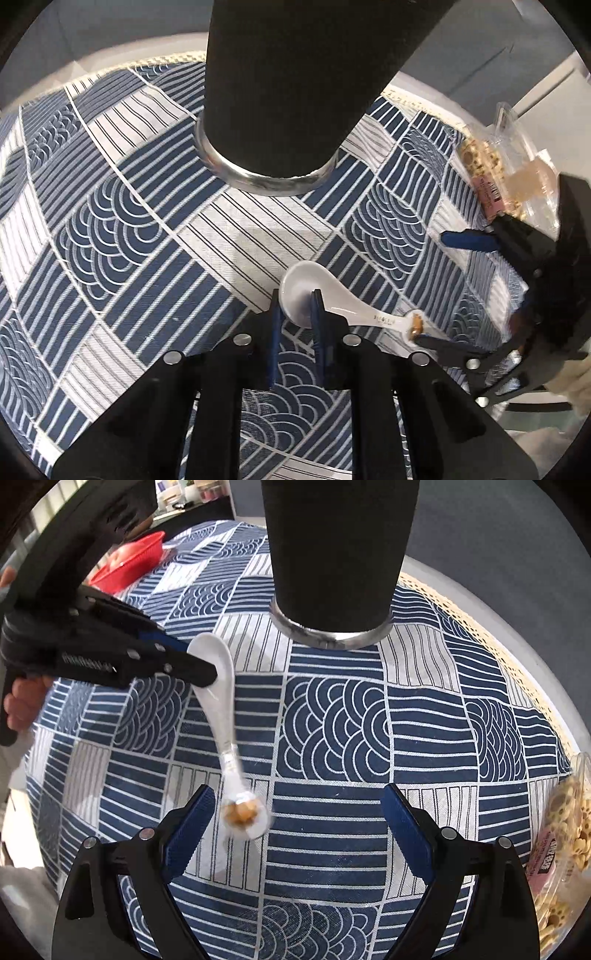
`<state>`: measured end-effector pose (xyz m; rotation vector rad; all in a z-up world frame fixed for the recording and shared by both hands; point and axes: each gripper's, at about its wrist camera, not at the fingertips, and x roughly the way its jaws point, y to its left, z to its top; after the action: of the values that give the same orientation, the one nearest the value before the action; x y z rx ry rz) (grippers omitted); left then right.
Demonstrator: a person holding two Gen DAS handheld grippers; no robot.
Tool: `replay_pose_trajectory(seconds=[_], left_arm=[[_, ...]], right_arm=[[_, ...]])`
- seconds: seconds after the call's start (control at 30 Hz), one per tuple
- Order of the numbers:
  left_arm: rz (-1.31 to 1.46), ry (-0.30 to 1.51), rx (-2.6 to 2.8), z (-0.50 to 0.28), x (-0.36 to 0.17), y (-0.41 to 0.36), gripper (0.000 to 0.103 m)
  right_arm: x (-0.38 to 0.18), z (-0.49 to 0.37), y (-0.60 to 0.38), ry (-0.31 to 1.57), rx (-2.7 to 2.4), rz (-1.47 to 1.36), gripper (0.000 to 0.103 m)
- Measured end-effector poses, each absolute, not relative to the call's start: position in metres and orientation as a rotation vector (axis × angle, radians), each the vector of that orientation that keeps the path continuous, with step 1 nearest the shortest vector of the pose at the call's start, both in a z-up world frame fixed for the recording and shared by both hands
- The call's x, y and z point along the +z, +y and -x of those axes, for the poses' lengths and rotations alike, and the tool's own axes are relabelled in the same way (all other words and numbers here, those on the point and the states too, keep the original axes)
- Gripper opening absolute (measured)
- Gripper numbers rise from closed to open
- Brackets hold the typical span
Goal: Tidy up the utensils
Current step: 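Lower the open right tool toward the white spoon on the cloth, then close the right tool on the white spoon's handle and lift it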
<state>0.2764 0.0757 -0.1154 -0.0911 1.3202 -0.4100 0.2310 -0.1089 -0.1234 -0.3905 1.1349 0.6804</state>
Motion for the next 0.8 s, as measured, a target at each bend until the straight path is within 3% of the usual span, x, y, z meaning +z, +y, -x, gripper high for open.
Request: replay_pose_trajectory(seconds=[0.33, 0.37, 0.4, 0.43, 0.47, 0.8], left_arm=[[0.071, 1.299, -0.413, -0.272, -0.102, 0.07, 0.012], [0.071, 1.299, -0.416, -0.271, -0.1, 0.072, 0.012], [0.075, 1.294, -0.422, -0.268, -0.098, 0.073, 0.011], [0.08, 1.287, -0.427, -0.267, -0.096, 0.072, 0.011], [0.086, 1.282, -0.432, -0.265, -0.094, 0.072, 0.011], [0.058, 1.222, -0.456, -0.248, -0.064, 0.07, 0.009]], right_arm=[[-0.122, -0.219, -0.098, 1.089, 0.699, 0.404, 0.084], [-0.122, -0.215, -0.094, 1.08, 0.705, 0.419, 0.077], [-0.123, -0.214, -0.092, 1.077, 0.709, 0.432, 0.058], [-0.124, -0.211, -0.088, 1.075, 0.724, 0.451, 0.027], [-0.124, -0.207, -0.083, 1.076, 0.754, 0.473, 0.015], [-0.105, -0.184, -0.074, 1.014, 0.779, 0.567, 0.011]])
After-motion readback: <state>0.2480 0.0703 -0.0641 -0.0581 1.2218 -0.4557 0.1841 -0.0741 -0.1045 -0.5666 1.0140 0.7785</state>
